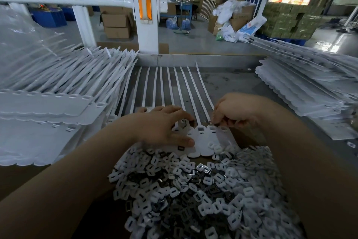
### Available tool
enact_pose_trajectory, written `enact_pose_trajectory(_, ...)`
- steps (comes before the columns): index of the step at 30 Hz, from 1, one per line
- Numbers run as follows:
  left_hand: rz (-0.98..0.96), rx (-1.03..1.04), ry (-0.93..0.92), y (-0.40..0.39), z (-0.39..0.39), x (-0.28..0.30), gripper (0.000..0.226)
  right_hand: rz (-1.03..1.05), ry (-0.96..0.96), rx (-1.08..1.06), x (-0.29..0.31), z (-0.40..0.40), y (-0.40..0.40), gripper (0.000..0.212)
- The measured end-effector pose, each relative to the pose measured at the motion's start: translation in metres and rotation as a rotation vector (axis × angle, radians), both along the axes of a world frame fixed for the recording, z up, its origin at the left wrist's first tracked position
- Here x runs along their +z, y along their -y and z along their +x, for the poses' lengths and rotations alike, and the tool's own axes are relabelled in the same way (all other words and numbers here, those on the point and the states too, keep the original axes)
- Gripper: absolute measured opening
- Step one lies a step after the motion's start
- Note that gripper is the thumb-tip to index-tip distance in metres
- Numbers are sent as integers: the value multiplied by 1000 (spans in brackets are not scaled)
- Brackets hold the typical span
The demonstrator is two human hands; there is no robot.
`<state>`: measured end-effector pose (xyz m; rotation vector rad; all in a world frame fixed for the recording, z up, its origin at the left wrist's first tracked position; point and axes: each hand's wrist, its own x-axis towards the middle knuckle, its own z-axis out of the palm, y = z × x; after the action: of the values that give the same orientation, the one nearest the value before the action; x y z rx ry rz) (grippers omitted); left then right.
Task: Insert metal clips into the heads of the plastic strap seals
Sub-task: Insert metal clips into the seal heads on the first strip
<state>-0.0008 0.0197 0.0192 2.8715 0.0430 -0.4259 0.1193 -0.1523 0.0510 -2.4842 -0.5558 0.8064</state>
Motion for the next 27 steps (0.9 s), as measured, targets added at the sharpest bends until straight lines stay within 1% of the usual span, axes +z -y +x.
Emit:
enact_pose_trajectory(3,-8,-11,-20,-2,-2,1,81,-6,-21,19,0,1,2,19)
enact_pose_trajectory(6,-7,-12,-21,-3,-1,-1,80,-23,-17,36,-2,4,4,26)
enact_pose_trajectory(11,-10,-13,-32,-2,0,1,79,-42,-18,55,-5,9,5,28)
enact_pose_trajectory(16,-19,-10,-33,-2,-1,2,77,-88,-2,94,-4,10,4,13)
enact_pose_trajectory(23,-20,-17,-24,-1,-1,0,71,-63,-15,96,-4,6,5,10)
enact_pose_trajectory(27,-14,-16,-22,-1,-1,-1,73,-57,-25,97,-3,5,6,13)
